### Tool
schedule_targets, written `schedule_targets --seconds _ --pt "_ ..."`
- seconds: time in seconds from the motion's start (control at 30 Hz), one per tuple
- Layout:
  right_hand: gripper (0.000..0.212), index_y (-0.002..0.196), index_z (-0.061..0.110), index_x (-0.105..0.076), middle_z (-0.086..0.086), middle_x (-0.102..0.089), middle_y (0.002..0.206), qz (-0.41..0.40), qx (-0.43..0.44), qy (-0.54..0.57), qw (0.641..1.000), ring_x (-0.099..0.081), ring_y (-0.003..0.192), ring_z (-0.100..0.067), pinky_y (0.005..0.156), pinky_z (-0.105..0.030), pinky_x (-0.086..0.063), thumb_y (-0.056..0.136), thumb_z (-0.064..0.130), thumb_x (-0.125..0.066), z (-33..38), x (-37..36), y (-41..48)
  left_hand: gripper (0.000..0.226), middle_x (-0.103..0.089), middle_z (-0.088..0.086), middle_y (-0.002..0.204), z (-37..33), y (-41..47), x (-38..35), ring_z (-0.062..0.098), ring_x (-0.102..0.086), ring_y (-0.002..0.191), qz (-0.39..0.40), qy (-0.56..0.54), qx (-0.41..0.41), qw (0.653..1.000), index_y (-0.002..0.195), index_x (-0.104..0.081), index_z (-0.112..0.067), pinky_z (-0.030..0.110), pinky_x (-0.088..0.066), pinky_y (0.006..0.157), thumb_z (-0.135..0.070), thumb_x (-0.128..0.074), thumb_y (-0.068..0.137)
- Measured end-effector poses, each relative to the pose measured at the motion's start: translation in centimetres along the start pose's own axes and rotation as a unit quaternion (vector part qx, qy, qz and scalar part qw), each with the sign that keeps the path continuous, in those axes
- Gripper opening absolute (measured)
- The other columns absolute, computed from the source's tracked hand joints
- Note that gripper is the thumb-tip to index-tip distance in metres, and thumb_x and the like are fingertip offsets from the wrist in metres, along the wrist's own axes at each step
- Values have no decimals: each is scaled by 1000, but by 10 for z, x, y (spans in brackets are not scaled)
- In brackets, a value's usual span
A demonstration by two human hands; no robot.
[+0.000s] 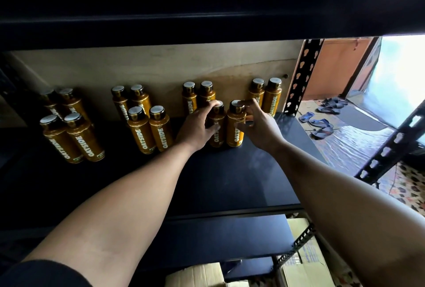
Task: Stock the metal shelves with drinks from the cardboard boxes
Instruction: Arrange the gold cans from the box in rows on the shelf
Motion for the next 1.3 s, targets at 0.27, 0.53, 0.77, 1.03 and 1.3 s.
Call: schedule_targets --seconds 0.27,0.53,0.77,1.03,1.3 --pt "81 146 40 -30 8 -59 143 27 -12 37 999 -68 111 -16 88 -45 -58 84 28 -81 -1 -1 -4 82 -40 3 158 -6 -6 4 24 -41 142 -8 -44 52 998 156 -25 -33 40 -39 113 -26 -74 91" --pt "104 160 35 -9 -7 -41 159 24 -94 73 993 -60 119 -19 91 -36 -49 86 34 -82 -15 -7 -46 85 -51 8 143 -2 -54 -11 26 -56 123 -61 -80 170 980 146 -25 -31 43 -54 92 -36 -81 82" --pt "38 123 22 -67 -1 -67 126 96 -74 -59 991 -60 121 -24 90 -29 -43 93 46 -70 -29 -25 -97 21 -70 -5 101 -6 -107 -30 15 -66 94 0 -21 207 978 99 -66 -23 24 -51 77 -38 -75 87" --pt "50 142 28 -58 6 -50 154 104 1 -149 983 -34 149 -19 124 -41 -24 101 55 -50 -17 -46 -157 35 -55 2 145 -25 -170 -45 16 -40 141 58 85 107 989 123 -68 -17 26 -29 112 -38 -64 96" --pt "43 134 18 -66 1 -61 145 -109 -53 -141 983 -46 143 -25 121 -49 -25 101 40 -49 12 -71 -225 46 -59 7 143 -11 -220 -46 26 -48 138 11 154 -55 987 131 -65 -12 40 -30 115 -37 -51 95"
Point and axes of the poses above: each hand's wrist, its own y-axis towards the middle knuckle, its own x-axis out of the back of the hand, z = x × y, the point moved 2 cm from there along y, towards the middle knuckle
